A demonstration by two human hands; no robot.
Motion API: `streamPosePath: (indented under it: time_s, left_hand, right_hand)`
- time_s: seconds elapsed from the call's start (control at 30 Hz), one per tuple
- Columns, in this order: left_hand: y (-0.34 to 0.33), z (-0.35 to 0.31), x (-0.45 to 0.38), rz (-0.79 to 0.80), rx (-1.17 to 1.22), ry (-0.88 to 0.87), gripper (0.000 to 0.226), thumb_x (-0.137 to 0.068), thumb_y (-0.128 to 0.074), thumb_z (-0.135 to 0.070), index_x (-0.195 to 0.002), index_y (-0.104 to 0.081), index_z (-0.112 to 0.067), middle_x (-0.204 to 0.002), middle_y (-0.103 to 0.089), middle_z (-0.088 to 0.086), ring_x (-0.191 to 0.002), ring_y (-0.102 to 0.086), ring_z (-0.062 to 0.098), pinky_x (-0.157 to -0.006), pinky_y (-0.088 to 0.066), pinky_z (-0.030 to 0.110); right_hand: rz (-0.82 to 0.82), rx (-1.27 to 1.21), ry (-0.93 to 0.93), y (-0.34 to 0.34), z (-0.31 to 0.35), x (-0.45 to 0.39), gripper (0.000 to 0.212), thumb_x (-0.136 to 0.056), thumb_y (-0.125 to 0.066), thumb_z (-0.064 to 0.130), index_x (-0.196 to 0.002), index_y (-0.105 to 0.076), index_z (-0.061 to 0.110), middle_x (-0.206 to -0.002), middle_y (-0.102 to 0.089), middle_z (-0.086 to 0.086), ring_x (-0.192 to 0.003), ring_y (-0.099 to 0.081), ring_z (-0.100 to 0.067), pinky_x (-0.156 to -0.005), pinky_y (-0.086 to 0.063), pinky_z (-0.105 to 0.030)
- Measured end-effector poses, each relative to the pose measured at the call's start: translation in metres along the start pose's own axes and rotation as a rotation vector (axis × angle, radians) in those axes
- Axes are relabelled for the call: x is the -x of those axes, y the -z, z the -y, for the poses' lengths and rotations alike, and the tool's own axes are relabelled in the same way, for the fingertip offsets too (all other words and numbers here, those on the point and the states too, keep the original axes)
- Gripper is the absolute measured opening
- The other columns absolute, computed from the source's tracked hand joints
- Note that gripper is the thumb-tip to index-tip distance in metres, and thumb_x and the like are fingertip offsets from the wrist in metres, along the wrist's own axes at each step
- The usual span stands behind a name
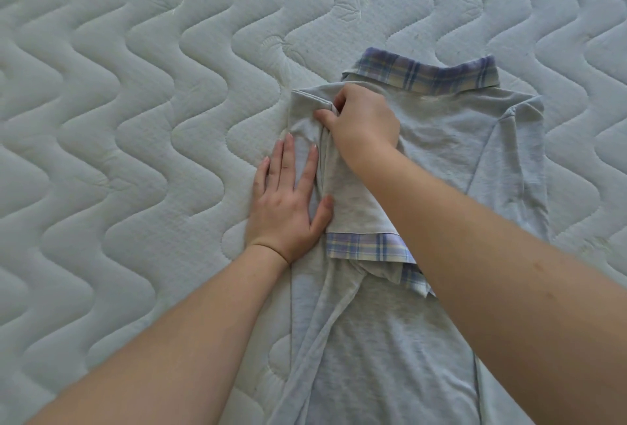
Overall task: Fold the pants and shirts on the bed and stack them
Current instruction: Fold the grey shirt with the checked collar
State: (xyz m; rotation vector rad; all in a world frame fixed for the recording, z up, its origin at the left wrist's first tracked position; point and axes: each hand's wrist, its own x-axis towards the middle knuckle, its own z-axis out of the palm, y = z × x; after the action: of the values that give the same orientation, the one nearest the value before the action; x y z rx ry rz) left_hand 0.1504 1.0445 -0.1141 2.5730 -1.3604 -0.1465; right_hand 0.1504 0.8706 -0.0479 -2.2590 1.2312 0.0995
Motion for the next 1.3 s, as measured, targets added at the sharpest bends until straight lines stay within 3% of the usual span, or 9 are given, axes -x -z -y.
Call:
streamPosePath:
  time_s: [0.2, 0.43, 0.53, 0.67, 0.77, 0.83, 0.93, 1.03, 1.3]
  left_hand:
    - [0.004, 0.000, -0.002, 0.073, -0.012, -0.012, 0.071, -0.095, -0.022, -0.054, -0.157, -0.023, -0.019, -0.163, -0.011, 0.021, -0.152, -0.009, 0.031, -0.121, -0.009, 0.045]
    - [0.009, -0.003, -0.002, 0.155, -0.025, 0.025, 0.074, -0.093, -0.015, -0.058, -0.158, -0.015, -0.022, -0.165, -0.006, 0.014, -0.153, -0.005, 0.024, -0.121, -0.006, 0.044]
    - [0.016, -0.004, -0.012, 0.198, 0.028, 0.086, 0.066, -0.099, -0.013, -0.055, -0.158, -0.010, -0.026, -0.167, -0.001, 0.007, -0.153, -0.001, 0.019, -0.120, 0.000, 0.040]
    - [0.044, -0.006, -0.002, 0.229, 0.484, 0.247, 0.060, -0.107, -0.030, -0.038, -0.158, -0.011, -0.016, -0.166, -0.009, 0.007, -0.152, -0.008, 0.017, -0.120, -0.003, 0.030]
    - [0.074, -0.013, 0.066, 0.171, 0.682, 0.274, 0.048, -0.102, -0.049, -0.027, -0.146, -0.042, -0.008, -0.144, -0.049, 0.015, -0.132, -0.047, 0.024, -0.114, -0.032, 0.031]
    - [0.085, -0.014, 0.132, 0.226, 0.627, 0.312, 0.025, -0.098, -0.056, -0.023, -0.119, -0.065, -0.011, -0.109, -0.069, 0.010, -0.100, -0.064, 0.024, -0.089, -0.049, 0.034]
    - [0.099, -0.021, 0.220, 0.503, 0.521, 0.428, 0.015, -0.095, -0.060, -0.032, -0.094, -0.067, -0.020, -0.085, -0.068, 0.000, -0.086, -0.066, 0.023, -0.069, -0.043, 0.028]
    - [0.102, -0.038, 0.277, 0.797, 0.431, 0.428, 0.024, -0.090, -0.063, -0.046, -0.097, -0.059, -0.023, -0.094, -0.067, 0.001, -0.097, -0.063, 0.026, -0.078, -0.048, 0.034]
    - [0.124, -0.095, 0.327, 0.714, 0.306, 0.482, 0.028, -0.091, -0.055, -0.024, -0.116, -0.051, -0.014, -0.108, -0.066, 0.017, -0.101, -0.063, 0.038, -0.075, -0.045, 0.039]
  right_hand:
    - [-0.057, 0.041, 0.087, 0.012, -0.005, 0.019, 0.046, -0.092, -0.058, 0.052, -0.121, -0.053, 0.017, -0.119, -0.058, -0.002, -0.110, -0.056, -0.022, -0.087, -0.044, -0.036]
    - [-0.251, -0.288, 0.127, 0.022, -0.054, 0.162, 0.008, -0.095, -0.054, 0.028, -0.096, -0.057, 0.020, -0.069, -0.050, 0.012, -0.063, -0.048, -0.004, -0.063, -0.035, -0.024]
    - [-0.041, -0.258, 0.011, 0.004, -0.064, 0.235, 0.011, -0.095, -0.055, 0.032, -0.096, -0.058, 0.022, -0.062, -0.052, 0.009, -0.063, -0.056, -0.014, -0.062, -0.038, -0.033]
    - [0.254, -0.364, -0.225, -0.028, -0.057, 0.291, 0.039, -0.094, -0.055, 0.047, -0.125, -0.053, 0.023, -0.092, -0.069, 0.001, -0.094, -0.064, -0.022, -0.082, -0.050, -0.038]
    - [0.200, -0.398, -0.318, -0.046, -0.042, 0.304, 0.060, -0.090, -0.061, 0.046, -0.138, -0.038, 0.017, -0.111, -0.068, -0.009, -0.105, -0.063, -0.028, -0.087, -0.050, -0.040]
    - [0.155, -0.434, -0.403, -0.052, -0.036, 0.304, 0.063, -0.088, -0.065, 0.037, -0.136, -0.033, 0.014, -0.117, -0.065, -0.013, -0.107, -0.062, -0.032, -0.088, -0.051, -0.041]
    - [0.187, -0.444, -0.431, -0.049, -0.040, 0.293, 0.048, -0.084, -0.067, 0.022, -0.125, -0.047, 0.007, -0.114, -0.066, -0.014, -0.106, -0.062, -0.030, -0.087, -0.049, -0.033]
    - [0.305, -0.507, -0.475, -0.042, -0.053, 0.288, 0.026, -0.087, -0.058, 0.018, -0.108, -0.063, 0.003, -0.106, -0.068, -0.016, -0.100, -0.064, -0.032, -0.085, -0.054, -0.038]
    - [0.611, -0.692, -0.510, -0.021, -0.074, 0.334, 0.009, -0.096, -0.056, 0.027, -0.097, -0.060, 0.019, -0.095, -0.065, -0.003, -0.077, -0.064, -0.013, -0.067, -0.051, -0.027]
